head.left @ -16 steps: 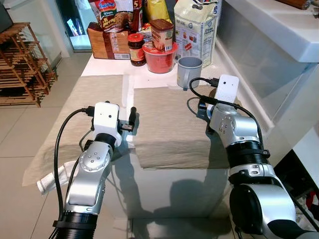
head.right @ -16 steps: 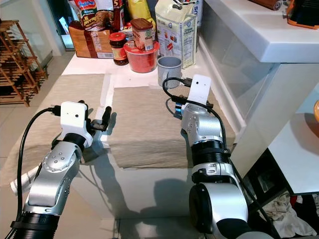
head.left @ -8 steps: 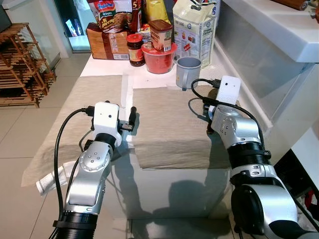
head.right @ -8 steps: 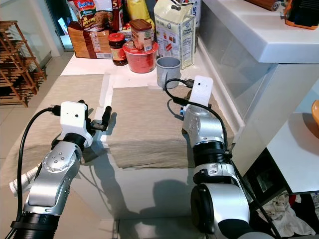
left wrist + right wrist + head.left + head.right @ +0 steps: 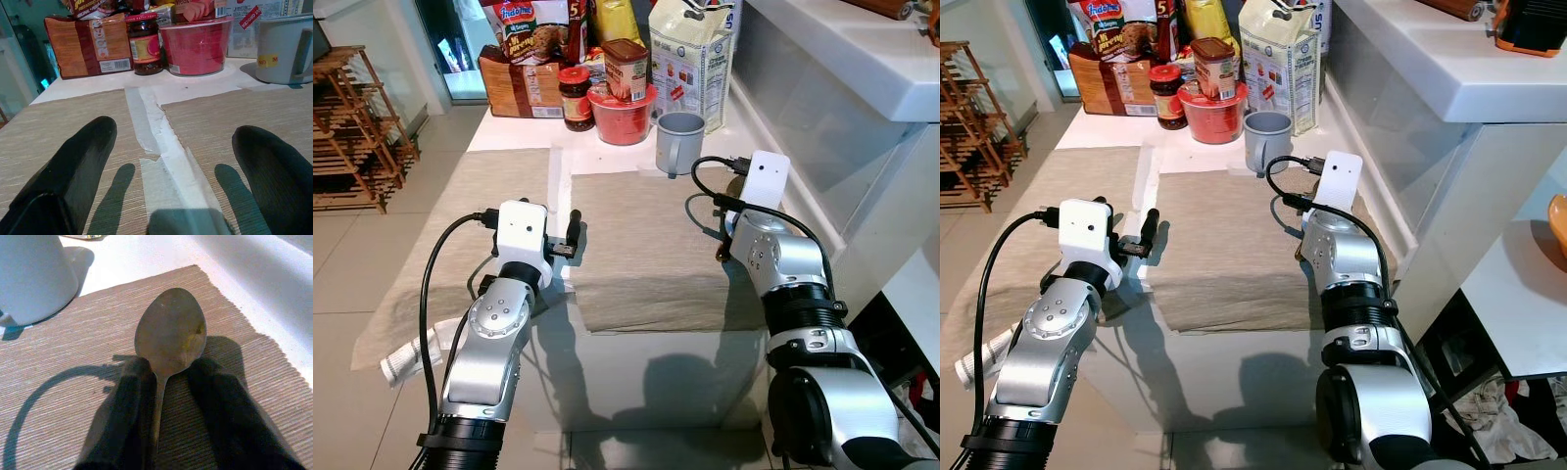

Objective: Setting the table

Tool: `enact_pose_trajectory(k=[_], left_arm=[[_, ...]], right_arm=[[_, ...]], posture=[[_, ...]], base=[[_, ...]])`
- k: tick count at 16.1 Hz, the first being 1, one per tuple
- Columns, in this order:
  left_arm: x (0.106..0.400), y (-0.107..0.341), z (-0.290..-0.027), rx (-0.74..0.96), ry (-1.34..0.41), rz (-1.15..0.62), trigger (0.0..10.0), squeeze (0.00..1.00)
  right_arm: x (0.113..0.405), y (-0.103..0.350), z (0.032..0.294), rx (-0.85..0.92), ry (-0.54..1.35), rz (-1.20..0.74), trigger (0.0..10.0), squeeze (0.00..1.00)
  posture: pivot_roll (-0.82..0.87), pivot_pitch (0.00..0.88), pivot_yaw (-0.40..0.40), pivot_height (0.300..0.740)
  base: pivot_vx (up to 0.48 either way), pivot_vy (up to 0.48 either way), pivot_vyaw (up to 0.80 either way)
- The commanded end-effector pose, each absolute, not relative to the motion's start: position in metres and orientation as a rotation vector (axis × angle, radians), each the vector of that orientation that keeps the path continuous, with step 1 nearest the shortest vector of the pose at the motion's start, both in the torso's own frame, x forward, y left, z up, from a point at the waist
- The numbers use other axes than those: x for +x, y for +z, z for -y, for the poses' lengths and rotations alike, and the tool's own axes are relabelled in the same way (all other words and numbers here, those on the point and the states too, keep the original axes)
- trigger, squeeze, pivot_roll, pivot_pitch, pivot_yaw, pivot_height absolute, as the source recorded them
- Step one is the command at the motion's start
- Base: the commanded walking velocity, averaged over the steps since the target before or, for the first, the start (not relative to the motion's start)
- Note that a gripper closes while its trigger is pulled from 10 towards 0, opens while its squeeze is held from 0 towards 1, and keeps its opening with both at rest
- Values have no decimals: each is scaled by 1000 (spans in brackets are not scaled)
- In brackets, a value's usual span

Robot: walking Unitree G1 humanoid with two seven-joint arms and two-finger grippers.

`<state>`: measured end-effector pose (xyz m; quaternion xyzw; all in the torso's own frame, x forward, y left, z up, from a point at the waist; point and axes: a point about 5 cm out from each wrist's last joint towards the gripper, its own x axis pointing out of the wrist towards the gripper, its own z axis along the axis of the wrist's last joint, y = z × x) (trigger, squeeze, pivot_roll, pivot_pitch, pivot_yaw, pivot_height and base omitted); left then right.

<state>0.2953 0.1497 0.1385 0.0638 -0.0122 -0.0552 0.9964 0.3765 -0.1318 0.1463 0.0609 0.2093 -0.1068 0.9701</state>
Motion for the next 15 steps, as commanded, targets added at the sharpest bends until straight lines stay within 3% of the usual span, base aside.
enact_pose_trajectory(k=[1, 6, 15], left_arm=[[296, 140, -149, 136, -107, 25, 10000, 0], [296, 140, -149, 135, -106, 26, 10000, 0], [296, 141, -148, 129, -101, 28, 10000, 0]], right_arm=[[364, 111, 127, 141, -197, -581, 0, 0], [364, 112, 123, 128, -161, -572, 0, 0], [371, 172, 97, -102, 30, -94, 0, 0]], posture=[[-25, 0, 64, 740], [-23, 0, 62, 740], [-27, 0, 60, 740]], base=[[0, 0, 0], [0, 0, 0], [0, 0, 0]])
